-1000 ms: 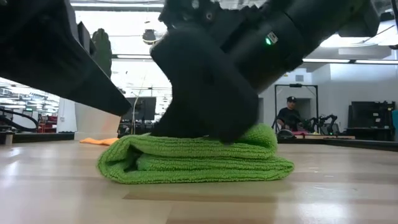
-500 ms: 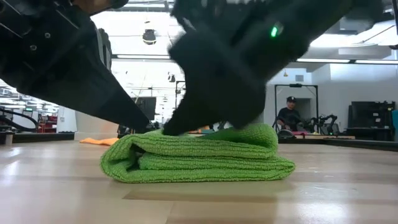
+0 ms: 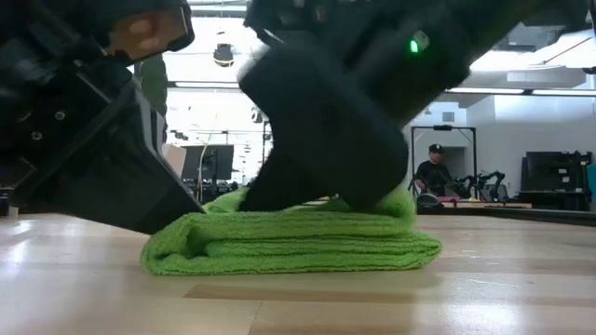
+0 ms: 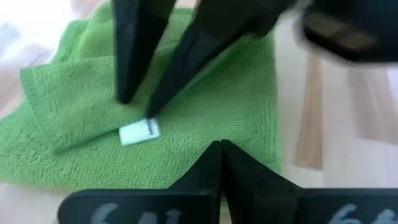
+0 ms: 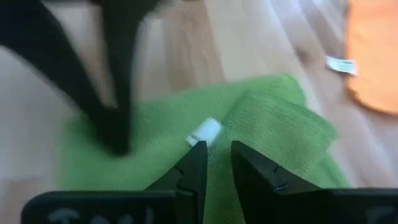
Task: Fold microfiber towels
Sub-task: Fold the green microfiber towel
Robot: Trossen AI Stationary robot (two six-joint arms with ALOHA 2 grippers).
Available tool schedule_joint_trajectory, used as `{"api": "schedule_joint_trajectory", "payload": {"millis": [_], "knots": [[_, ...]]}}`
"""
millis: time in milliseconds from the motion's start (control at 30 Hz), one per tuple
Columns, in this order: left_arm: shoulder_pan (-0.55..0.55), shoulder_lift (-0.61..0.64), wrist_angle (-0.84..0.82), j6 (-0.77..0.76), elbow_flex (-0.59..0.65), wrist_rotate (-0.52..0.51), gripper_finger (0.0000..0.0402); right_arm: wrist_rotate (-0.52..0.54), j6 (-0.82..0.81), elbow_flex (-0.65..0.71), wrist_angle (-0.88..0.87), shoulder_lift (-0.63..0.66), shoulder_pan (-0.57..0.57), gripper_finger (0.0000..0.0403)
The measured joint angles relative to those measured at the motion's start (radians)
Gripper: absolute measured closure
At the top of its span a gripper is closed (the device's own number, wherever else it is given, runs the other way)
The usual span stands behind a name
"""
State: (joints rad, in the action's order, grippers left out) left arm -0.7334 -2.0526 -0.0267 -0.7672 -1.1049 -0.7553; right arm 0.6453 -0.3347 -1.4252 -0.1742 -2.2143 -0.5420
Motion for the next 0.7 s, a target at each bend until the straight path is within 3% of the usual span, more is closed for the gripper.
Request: {"api": "schedule_joint_trajectory", "payload": {"millis": [100, 233, 333, 600, 700], "knots": [[0.002, -0.001, -0.008, -0.001, 0.000, 0.010, 0.0401, -0.030, -0.014, -0.004, 0.004, -0.006, 0.003, 0.0305], [0.003, -0.001, -0.008, 0.002, 0.000, 0.014, 0.0402, 0.021, -0.020, -0.003, -0.034, -0.008, 0.001, 0.0305], [0.005, -0.001, -0.011, 0.000, 0.000, 0.022, 0.0402, 0.093, -0.056, -0.001, -0.112, 0.017, -0.003, 0.0305], [0.006, -0.001, -0.008, -0.001, 0.000, 0.024, 0.0402, 0.165, -0.243, -0.003, -0.406, 0.076, 0.000, 0.0305], [0.006, -0.001, -0.006, -0.002, 0.000, 0.025, 0.0402, 0.199, -0.290, -0.002, -0.442, 0.095, -0.016, 0.0305]]}}
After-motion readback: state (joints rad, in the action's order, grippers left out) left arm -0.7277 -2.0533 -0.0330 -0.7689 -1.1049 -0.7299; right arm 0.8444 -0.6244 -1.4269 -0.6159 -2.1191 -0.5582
